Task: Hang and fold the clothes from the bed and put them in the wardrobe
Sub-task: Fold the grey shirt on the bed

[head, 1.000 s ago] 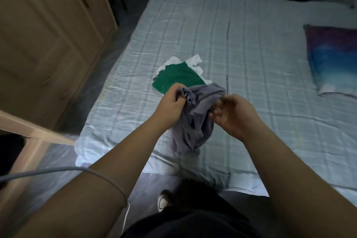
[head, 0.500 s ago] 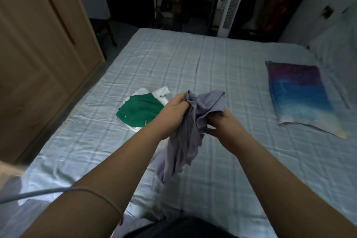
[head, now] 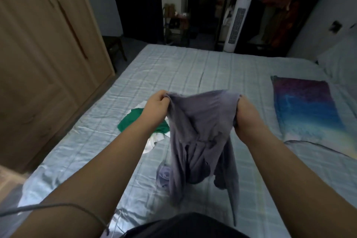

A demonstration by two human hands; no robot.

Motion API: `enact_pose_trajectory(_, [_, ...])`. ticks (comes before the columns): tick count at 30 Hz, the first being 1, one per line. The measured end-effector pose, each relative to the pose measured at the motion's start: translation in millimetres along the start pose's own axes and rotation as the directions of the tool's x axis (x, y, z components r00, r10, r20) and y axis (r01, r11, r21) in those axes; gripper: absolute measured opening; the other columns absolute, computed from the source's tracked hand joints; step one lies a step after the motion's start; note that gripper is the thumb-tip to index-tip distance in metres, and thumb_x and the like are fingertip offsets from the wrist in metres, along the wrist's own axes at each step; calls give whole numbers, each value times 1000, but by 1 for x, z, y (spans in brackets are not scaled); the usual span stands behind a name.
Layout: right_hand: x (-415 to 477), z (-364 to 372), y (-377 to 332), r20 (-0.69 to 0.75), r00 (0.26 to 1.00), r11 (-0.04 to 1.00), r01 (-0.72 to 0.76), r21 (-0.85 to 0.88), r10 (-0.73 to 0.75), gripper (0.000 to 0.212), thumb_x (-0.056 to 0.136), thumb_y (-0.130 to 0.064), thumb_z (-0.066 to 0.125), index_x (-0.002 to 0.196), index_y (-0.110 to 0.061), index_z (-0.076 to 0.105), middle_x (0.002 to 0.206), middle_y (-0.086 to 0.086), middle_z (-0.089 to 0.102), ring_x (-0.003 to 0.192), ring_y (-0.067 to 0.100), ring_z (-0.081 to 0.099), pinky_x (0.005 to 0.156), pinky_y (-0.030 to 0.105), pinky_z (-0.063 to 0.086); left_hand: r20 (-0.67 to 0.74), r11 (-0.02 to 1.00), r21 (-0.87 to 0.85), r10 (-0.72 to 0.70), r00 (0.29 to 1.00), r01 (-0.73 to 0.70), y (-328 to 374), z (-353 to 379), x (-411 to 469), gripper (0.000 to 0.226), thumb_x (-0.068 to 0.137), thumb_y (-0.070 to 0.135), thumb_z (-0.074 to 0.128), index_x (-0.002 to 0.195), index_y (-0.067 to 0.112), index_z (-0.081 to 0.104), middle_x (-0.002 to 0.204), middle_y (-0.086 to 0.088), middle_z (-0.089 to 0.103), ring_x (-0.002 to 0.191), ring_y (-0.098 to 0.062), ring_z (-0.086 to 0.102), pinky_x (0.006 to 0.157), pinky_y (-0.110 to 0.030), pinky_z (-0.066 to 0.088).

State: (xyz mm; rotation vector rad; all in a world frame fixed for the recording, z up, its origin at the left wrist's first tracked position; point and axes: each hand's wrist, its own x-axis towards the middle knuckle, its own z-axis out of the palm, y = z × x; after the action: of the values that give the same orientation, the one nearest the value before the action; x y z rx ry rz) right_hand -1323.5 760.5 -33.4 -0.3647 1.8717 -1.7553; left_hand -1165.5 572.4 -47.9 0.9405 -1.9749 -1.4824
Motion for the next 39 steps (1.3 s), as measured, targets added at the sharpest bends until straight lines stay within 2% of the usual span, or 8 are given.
enact_pose_trajectory(3, [1,7,-23,-31,999,997,8,-82,-11,25,101,-19,48,84,-19,66,77,3,66,68,17,57,55,25,45,37,983,183,-3,999,-3,20,-12,14,31,83,-3,50,100,19,62,104,-4,63,99,-20,58,74,-29,47])
enact_pose_trajectory(6, [0,21,-37,57,996,992,-66,-104,72,25,95,-20,55,74,-12,65,74,9,62,72,24,55,66,35,41,282,934,249,185,941,-258,44,-13,14,61,82,-6,56,135,25,50,140,-2,48,128,-10,43,96,-22,35])
enact_pose_trajectory(11, [-6,41,-33,237,971,1000,-2,-9,4,26,97,-17,51,114,-5,68,105,19,73,99,33,70,84,46,57,589,896,171,241,772,-410,63,13,13,78,82,20,80,146,38,39,139,8,53,127,-6,51,101,-19,43])
enact_pose_trajectory(20, [-10,20,-19,242,967,993,56,105,-80,30,101,-13,45,121,-6,66,118,15,70,101,31,68,89,46,53,383,927,132,278,881,-350,43,23,32,15,88,20,73,100,13,66,95,-6,69,86,-16,64,76,-35,51])
enact_pose_trajectory(25, [-3,9,19,158,987,994,4,105,-21,29,96,-16,48,109,-2,71,113,29,66,93,32,61,82,45,48,350,954,-189,289,891,-235,70,16,33,13,97,13,62,110,13,64,99,-6,69,91,-16,65,83,-37,55])
enact_pose_trajectory(30, [-8,3,49,72,996,982,-58,182,45,22,94,1,51,104,-7,69,101,13,72,98,29,67,85,42,57,305,894,-420,300,904,-155,106,2,35,16,101,11,55,115,17,62,103,-1,71,97,-16,67,88,-33,56])
enact_pose_trajectory(36, [-7,19,49,216,973,966,129,-225,-80,52,93,-16,61,141,-27,46,135,-13,53,119,7,56,80,18,52,322,903,-380,333,886,-202,123,-10,34,26,103,17,53,128,11,58,121,-13,67,110,-26,65,96,-42,54])
enact_pose_trajectory(39, [0,28,38,183,956,894,282,-349,-230,58,95,-21,61,147,-29,37,138,-18,38,116,7,48,98,27,44,339,899,-392,336,879,-193,129,-11,24,23,103,15,50,124,14,59,110,-2,71,103,-18,67,92,-36,55])
